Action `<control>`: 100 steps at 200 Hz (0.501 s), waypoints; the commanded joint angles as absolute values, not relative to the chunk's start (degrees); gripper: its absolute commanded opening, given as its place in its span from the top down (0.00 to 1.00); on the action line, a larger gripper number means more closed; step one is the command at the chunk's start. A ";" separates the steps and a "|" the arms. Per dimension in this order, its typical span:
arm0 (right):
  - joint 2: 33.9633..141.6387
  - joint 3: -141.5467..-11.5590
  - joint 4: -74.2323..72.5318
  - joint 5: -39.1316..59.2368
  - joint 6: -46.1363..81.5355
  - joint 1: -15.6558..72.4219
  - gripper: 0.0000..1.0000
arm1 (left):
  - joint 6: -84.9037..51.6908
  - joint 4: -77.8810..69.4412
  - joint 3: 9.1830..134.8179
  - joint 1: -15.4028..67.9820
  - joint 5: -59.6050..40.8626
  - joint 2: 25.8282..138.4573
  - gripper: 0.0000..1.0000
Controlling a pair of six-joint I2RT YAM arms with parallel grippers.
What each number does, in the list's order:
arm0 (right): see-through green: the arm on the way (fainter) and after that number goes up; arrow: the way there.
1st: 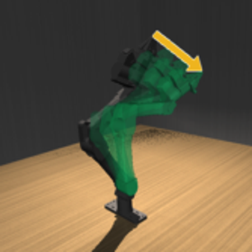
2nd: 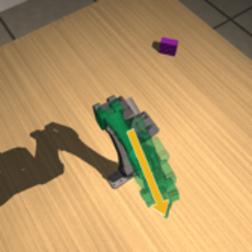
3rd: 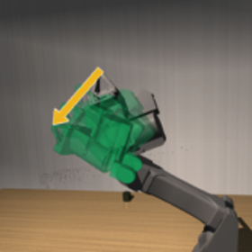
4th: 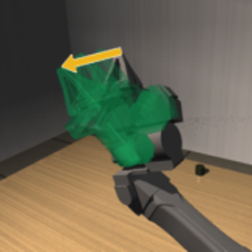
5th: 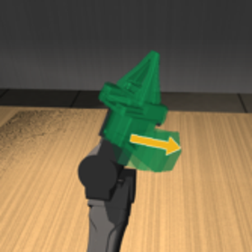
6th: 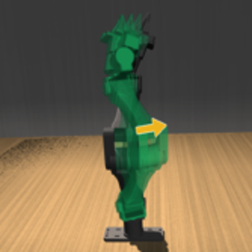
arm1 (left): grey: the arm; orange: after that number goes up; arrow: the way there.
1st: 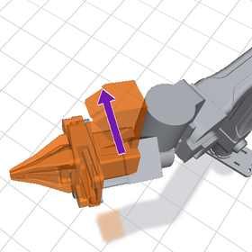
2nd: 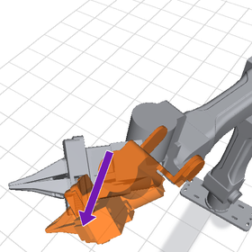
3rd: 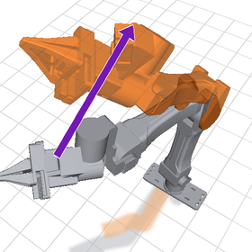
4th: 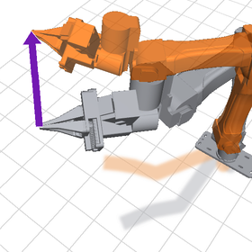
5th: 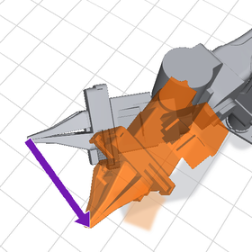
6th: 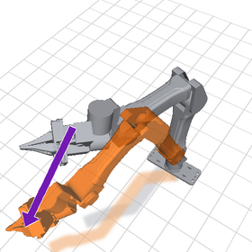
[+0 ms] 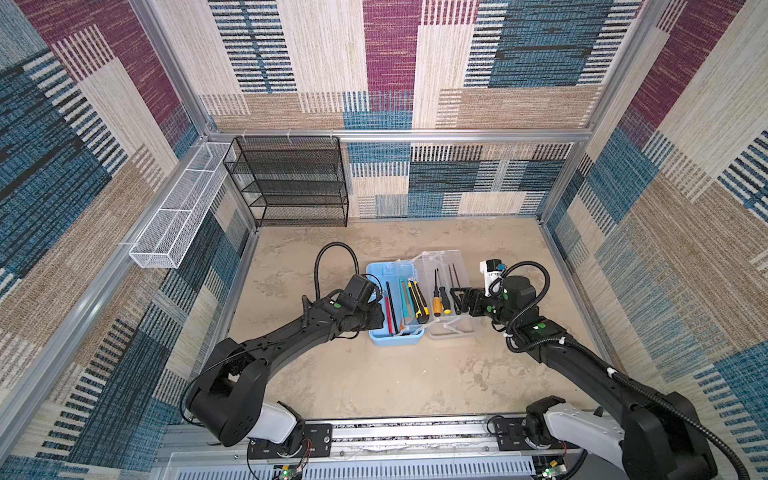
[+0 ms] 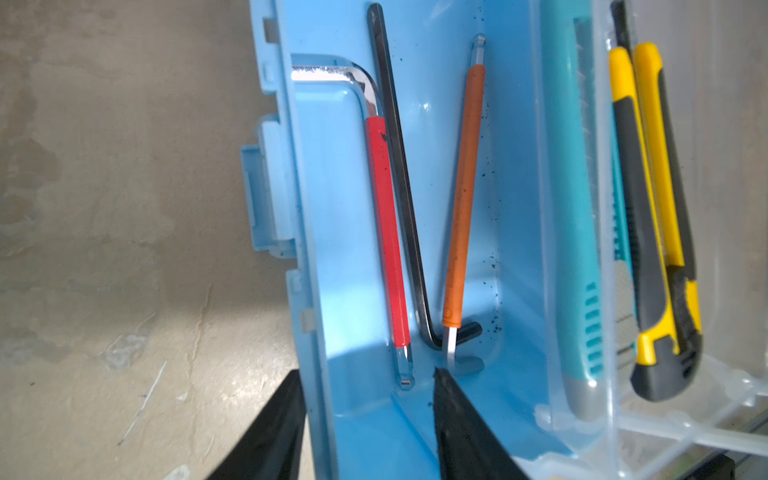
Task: Pack the tool kit
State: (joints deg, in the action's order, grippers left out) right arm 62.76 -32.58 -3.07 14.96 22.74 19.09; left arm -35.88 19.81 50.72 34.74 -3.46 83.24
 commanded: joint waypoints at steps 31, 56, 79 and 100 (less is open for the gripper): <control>64.75 -34.61 -6.03 17.14 24.51 21.65 0.20 | -36.36 15.41 51.06 34.80 -7.82 84.44 0.49; 66.62 -35.56 -6.70 16.57 25.11 23.22 0.21 | -37.28 13.67 51.65 34.80 -9.54 85.68 0.49; 67.69 -36.92 -6.17 15.41 25.22 24.56 0.22 | -37.99 12.31 51.85 34.87 -10.85 86.72 0.49; 68.06 -38.17 -4.91 13.77 25.04 25.30 0.22 | -38.24 11.63 51.86 34.85 -11.10 86.99 0.50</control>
